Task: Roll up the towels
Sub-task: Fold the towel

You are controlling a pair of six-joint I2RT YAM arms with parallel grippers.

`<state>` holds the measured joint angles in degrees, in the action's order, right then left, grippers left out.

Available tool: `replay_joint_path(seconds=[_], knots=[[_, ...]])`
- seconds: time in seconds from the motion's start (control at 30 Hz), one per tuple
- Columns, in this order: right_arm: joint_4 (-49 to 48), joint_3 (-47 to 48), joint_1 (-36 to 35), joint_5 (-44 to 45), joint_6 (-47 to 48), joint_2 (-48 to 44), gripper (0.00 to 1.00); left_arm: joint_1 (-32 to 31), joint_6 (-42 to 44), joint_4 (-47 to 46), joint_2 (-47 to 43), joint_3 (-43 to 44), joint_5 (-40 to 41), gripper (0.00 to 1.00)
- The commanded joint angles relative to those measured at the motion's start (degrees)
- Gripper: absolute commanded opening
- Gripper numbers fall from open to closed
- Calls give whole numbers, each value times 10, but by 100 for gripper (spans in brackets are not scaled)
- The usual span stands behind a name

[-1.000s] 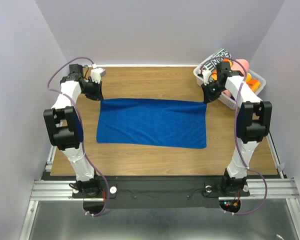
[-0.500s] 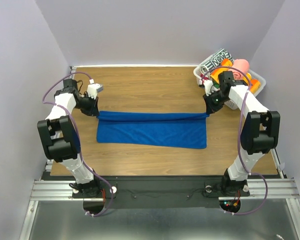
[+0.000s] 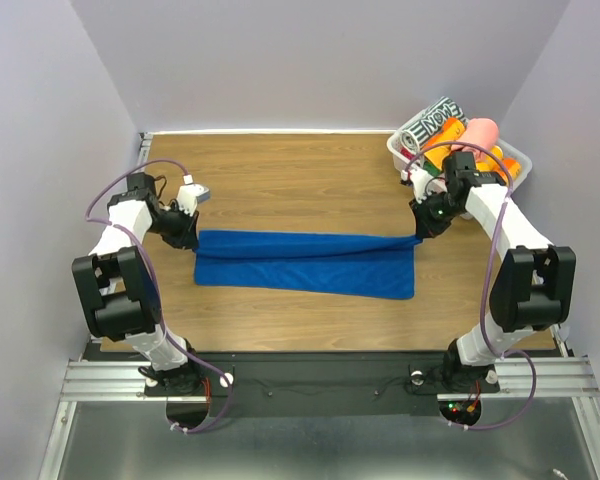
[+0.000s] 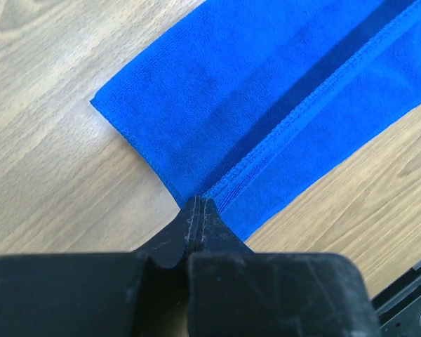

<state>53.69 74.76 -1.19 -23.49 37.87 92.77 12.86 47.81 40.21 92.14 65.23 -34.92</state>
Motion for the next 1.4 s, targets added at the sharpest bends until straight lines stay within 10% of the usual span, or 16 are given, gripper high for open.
replay_joint_path(seconds=[0.0,1.37], knots=[[22,-11,4,-19,29,-26,1,6,25,20,-35,-5,-4,0],[13,-124,4,-37,62,4,1,10,32,-20,-11,-80,27,0]])
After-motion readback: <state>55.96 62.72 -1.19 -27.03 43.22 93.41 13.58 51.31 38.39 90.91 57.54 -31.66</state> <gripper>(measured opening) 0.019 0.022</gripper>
